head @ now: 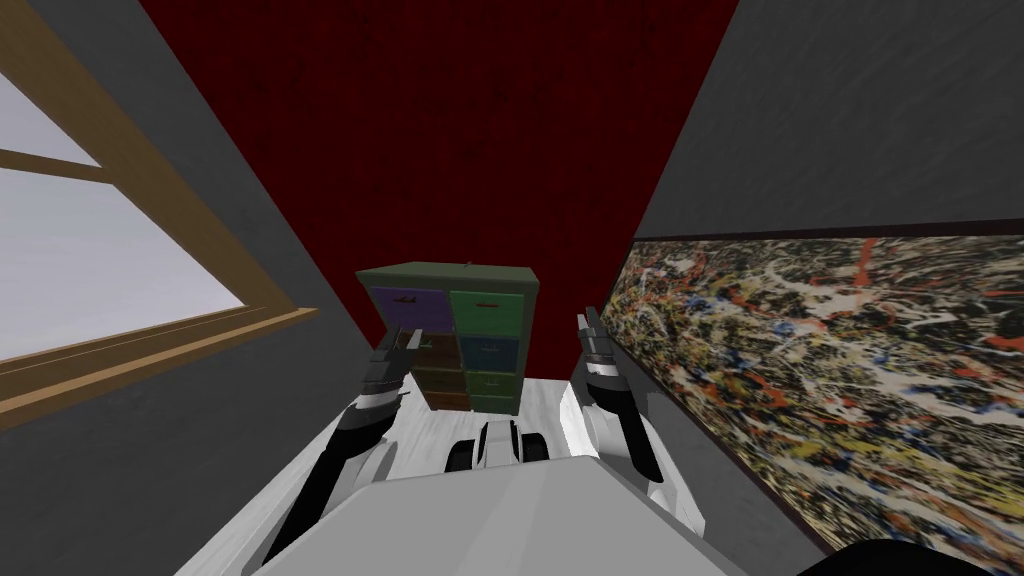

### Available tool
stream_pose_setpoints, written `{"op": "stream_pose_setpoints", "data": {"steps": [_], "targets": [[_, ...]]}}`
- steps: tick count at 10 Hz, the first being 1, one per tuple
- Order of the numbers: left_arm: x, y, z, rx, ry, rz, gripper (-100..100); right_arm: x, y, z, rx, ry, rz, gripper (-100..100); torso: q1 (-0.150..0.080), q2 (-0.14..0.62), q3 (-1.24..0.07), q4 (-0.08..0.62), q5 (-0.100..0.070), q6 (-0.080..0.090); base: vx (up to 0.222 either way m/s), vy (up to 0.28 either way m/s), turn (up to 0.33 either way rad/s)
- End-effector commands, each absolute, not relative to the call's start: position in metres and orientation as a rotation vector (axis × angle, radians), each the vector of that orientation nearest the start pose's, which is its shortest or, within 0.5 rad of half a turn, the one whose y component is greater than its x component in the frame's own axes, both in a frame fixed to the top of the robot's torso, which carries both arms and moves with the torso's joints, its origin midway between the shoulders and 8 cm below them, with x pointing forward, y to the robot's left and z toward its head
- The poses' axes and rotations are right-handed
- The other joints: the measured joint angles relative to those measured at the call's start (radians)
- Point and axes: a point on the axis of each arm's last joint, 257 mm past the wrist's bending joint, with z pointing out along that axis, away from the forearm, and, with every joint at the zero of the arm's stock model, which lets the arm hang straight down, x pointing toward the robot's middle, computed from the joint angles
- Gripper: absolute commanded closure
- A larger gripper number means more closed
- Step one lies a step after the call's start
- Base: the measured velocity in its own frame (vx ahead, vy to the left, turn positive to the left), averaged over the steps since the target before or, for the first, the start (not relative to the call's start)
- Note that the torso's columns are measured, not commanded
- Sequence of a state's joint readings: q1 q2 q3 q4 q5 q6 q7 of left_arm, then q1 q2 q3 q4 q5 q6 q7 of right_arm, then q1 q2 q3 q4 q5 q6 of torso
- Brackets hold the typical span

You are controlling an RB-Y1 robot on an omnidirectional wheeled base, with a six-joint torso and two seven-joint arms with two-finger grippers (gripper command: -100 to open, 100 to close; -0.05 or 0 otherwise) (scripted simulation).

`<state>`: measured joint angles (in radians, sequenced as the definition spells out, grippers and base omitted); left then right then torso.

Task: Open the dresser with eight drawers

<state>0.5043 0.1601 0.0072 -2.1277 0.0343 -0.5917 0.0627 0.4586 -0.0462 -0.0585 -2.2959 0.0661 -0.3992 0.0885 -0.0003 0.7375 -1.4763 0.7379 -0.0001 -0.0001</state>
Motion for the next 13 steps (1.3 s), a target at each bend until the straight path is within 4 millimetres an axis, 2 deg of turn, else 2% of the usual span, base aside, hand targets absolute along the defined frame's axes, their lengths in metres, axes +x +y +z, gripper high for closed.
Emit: {"op": "stream_pose_setpoints", "data": {"steps": [1, 3, 4, 7, 8, 13], "targets": [[0.370, 0.282, -0.051, -0.678, 0.799, -1.338, -100, 0.359, -0.286, 0.027, 0.579, 0.731, 1.118, 0, 0.000, 0.000, 0.000, 0.000, 0.000, 0.000, -0.007, -0.075, -0.011], [0.377, 0.283, -0.070, -0.705, 0.829, -1.326, -100, 0.359, -0.286, 0.027, 0.579, 0.731, 1.118, 0, 0.000, 0.000, 0.000, 0.000, 0.000, 0.000, 0.003, -0.079, -0.012], [0.384, 0.285, -0.088, -0.731, 0.857, -1.314, -100, 0.359, -0.286, 0.027, 0.579, 0.731, 1.118, 0, 0.001, 0.000, 0.000, 0.000, 0.000, 0.000, 0.011, -0.097, -0.020], [0.392, 0.287, -0.111, -0.765, 0.894, -1.298, -100, 0.359, -0.286, 0.027, 0.579, 0.731, 1.118, 0, 0.001, 0.001, 0.001, 0.000, 0.000, 0.000, -0.006, -0.083, -0.010], [0.396, 0.288, -0.126, -0.787, 0.915, -1.288, -100, 0.359, -0.286, 0.027, 0.579, 0.731, 1.118, 0, 0.002, 0.001, 0.001, 0.000, 0.000, 0.000, -0.008, -0.082, -0.018], [0.405, 0.289, -0.163, -0.843, 0.966, -1.264, -100, 0.359, -0.286, 0.027, 0.579, 0.731, 1.118, 0, 0.001, 0.001, 0.001, 0.000, 0.000, 0.000, -0.004, -0.069, -0.010]]}}
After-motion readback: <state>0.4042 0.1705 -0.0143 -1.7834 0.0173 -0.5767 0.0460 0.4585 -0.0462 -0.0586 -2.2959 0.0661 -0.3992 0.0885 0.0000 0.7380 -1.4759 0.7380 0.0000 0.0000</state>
